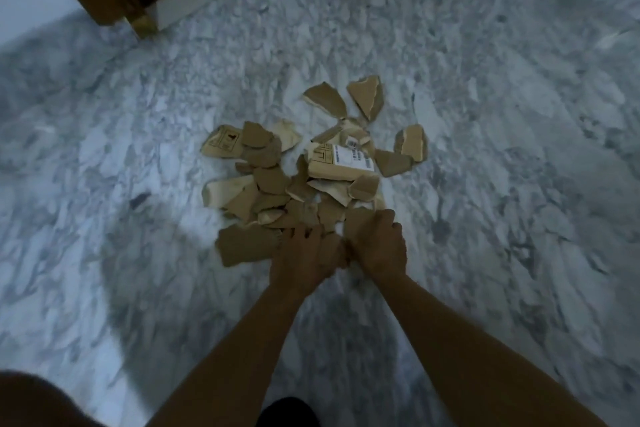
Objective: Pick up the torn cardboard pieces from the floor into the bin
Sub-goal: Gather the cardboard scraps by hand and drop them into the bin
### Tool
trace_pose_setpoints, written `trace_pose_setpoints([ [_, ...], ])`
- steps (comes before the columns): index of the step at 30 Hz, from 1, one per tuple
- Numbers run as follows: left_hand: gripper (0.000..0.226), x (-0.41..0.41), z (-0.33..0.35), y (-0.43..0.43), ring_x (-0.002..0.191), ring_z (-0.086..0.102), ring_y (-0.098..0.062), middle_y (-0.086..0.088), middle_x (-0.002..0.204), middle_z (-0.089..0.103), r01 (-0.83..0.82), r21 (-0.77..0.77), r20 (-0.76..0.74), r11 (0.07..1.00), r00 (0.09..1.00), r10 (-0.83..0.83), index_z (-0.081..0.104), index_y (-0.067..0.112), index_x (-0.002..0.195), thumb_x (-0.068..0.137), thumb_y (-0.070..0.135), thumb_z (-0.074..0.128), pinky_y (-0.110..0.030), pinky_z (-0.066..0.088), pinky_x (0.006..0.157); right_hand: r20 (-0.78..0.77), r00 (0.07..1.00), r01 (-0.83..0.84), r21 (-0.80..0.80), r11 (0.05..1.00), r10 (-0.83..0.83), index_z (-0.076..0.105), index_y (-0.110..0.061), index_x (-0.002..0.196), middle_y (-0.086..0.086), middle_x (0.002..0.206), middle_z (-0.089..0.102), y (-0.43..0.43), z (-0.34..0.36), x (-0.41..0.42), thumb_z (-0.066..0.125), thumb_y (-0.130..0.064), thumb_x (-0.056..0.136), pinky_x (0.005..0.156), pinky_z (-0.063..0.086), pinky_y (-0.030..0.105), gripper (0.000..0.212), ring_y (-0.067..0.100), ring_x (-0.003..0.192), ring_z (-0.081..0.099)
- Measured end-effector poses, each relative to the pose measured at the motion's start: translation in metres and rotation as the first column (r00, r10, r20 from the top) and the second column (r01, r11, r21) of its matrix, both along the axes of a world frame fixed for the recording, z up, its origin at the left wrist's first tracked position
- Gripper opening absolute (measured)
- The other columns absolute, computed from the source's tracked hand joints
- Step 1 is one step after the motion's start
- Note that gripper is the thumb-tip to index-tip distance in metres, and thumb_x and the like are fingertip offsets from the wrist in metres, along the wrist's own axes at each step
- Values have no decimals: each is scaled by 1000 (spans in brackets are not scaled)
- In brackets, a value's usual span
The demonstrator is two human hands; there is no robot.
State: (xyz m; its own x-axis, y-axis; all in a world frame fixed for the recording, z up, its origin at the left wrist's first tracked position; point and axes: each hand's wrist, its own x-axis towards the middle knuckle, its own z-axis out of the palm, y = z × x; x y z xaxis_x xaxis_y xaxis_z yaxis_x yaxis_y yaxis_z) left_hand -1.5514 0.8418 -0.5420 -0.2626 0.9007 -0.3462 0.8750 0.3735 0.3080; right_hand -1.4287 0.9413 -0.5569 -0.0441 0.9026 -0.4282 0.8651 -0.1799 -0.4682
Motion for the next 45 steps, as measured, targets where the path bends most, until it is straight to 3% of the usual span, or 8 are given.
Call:
trace_pose_setpoints([
  [7,76,-14,-4,2,97,61,-29,-7,119,56,27,11,101,1000,994,-28,48,19,136,71,56,59,-40,53,77,-218,946,-280,-171,945,241,74,-14,97,6,92,74,57,22,44,81,-38,77,74,57,33,32,23,86,70],
  [14,31,-29,12,-4,75,66,-25,-4,84,70,-161,332,78,930,987,143,68,20,106,87,35,49,-31,47,63,232,880,-347,-283,894,415,56,-15,131,16,137,50,96,7,31,49,-86,58,102,42,52,102,39,128,45],
  [22,64,-53,27,-17,113,61,-31,-12,126,64,-443,36,384,896,834,397,57,17,135,78,45,48,-39,50,92,84,960,-249,-170,953,266,35,-15,127,17,130,48,62,3,38,59,-44,90,100,44,52,53,40,119,52],
  [27,33,-66,41,-27,89,65,-33,-10,117,54,-521,-193,402,831,731,551,48,19,135,102,20,41,-35,57,49,343,689,-549,-328,769,638,48,-16,131,11,131,55,57,24,38,65,-33,87,107,39,55,50,37,125,51],
  [32,51,-83,59,-37,62,54,-27,-17,67,56,-555,-313,406,770,655,637,52,9,64,105,34,34,-38,47,72,150,692,-601,-422,679,706,42,-14,144,19,144,46,60,35,-1,50,-48,89,109,35,51,65,40,130,44],
  [37,21,-92,44,-60,62,44,-18,-8,81,45,-571,-465,442,677,513,736,52,11,107,101,31,48,-30,41,51,-11,654,-686,-429,587,756,44,-8,143,16,147,42,9,34,-39,43,-35,102,115,26,51,49,40,138,35],
  [42,43,-89,37,-72,81,62,-19,-4,93,64,-485,-252,271,837,795,542,60,23,97,81,61,47,-26,42,64,146,815,-529,-208,823,561,41,-14,134,18,141,30,-40,12,-38,52,-64,87,97,39,51,70,44,124,35],
  [45,39,-78,44,-62,112,56,-29,-11,116,60,-520,-358,338,775,702,627,60,16,112,102,45,35,-33,41,89,190,828,-504,-164,848,528,32,-15,142,16,138,37,-36,14,-37,59,-53,88,100,41,49,71,40,123,42],
])
